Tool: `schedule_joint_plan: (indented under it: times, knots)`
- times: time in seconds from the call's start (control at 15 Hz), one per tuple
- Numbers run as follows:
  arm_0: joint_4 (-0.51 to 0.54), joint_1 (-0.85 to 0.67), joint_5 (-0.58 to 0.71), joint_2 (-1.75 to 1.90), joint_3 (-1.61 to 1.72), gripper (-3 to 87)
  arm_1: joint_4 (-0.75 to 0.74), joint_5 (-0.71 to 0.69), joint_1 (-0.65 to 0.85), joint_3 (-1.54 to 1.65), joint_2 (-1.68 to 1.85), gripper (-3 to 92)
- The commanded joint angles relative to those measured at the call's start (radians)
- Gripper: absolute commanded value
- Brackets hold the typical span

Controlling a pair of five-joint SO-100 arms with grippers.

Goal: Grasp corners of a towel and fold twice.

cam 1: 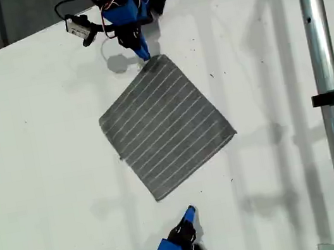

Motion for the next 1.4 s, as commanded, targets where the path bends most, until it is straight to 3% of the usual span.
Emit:
schedule_joint_plan:
  times: [0.0, 0.4, 0.73, 0.87, 1.13, 1.33]
  knots:
    - [-0.005, -0.190, -0.690, 0.005, 0.009, -2.6, -0.044, 0.015, -0.100, -0.012, -0.005, -0.3]
    - [-0.006, -0.190, -0.699, 0.005, 0.009, -2.6, -0.044, 0.017, -0.107, -0.012, -0.005, -0.3]
    - [0.011, -0.189, -0.833, -0.006, -0.101, -2.9, -0.051, 0.035, -0.107, -0.029, -0.005, -0.3]
    - [-0.005, -0.183, -0.830, -0.227, -0.285, -2.9, -0.035, 0.029, -0.114, -0.081, -0.005, -0.3]
    - [-0.167, -0.178, -0.730, -0.968, -0.796, -2.9, 0.055, 0.008, -0.112, -0.258, -0.035, -0.3]
    - [-0.172, -0.153, -0.689, -1.312, -1.121, -2.9, 0.063, -0.067, -0.115, -0.443, -0.213, -0.3]
